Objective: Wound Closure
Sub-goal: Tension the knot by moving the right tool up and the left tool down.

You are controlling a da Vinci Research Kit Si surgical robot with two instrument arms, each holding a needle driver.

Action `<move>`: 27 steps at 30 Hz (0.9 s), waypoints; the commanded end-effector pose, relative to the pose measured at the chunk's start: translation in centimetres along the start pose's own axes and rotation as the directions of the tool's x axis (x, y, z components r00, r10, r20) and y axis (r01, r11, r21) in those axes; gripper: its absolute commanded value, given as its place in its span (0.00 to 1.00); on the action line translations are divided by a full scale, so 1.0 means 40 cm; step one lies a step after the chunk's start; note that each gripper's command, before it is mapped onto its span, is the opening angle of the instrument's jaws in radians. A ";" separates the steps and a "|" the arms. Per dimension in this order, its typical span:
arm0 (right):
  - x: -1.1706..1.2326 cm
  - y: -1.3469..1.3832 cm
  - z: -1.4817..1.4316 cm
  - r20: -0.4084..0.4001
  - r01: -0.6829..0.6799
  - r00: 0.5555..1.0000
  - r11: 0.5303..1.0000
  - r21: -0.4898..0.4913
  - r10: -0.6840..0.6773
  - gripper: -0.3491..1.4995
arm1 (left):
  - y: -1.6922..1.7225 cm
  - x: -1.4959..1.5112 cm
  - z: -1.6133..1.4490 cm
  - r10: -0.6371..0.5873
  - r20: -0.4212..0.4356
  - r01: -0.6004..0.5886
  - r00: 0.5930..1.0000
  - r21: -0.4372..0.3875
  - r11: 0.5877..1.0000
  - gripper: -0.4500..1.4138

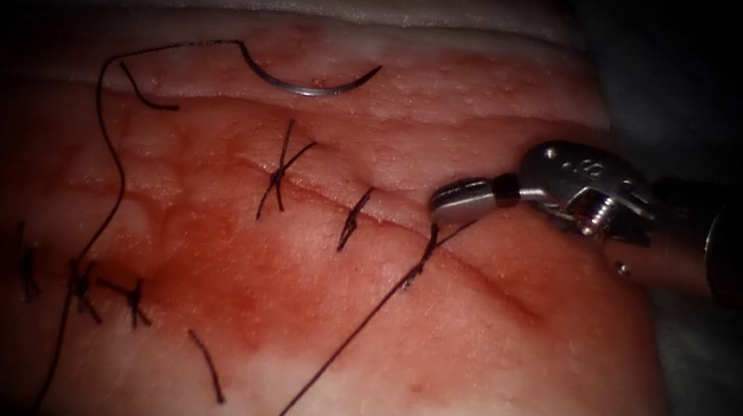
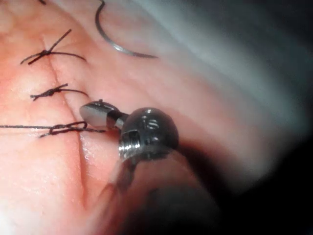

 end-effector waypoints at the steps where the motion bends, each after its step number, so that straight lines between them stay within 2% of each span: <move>1: 0.0008 0.0021 0.0021 -0.005 0.001 1.000 1.000 -0.010 -0.001 0.00 | -0.0011 -0.0006 0.0023 0.003 0.001 -0.003 1.000 -0.019 1.000 0.00; 4: 0.0012 0.0034 0.0020 -0.011 -0.004 1.000 0.999 -0.046 0.003 0.00 | -0.0008 0.0001 0.0041 0.010 0.004 -0.009 1.000 -0.047 0.999 0.00; 13: 0.0027 0.0102 -0.0001 -0.046 -0.066 0.997 0.970 -0.234 0.056 0.00 | 0.0021 0.0030 0.0095 0.047 -0.023 -0.049 0.999 -0.128 0.991 0.00; 17: 0.0026 0.0112 -0.0001 -0.056 -0.085 0.996 0.962 -0.261 0.073 0.00 | 0.0044 0.0039 0.0122 0.072 -0.029 -0.076 0.997 -0.170 0.983 0.00; 27: 0.0028 0.0121 0.0004 -0.070 -0.117 0.993 0.935 -0.335 0.099 0.00 | 0.0073 0.0051 0.0134 0.090 -0.030 -0.095 0.995 -0.210 0.973 0.00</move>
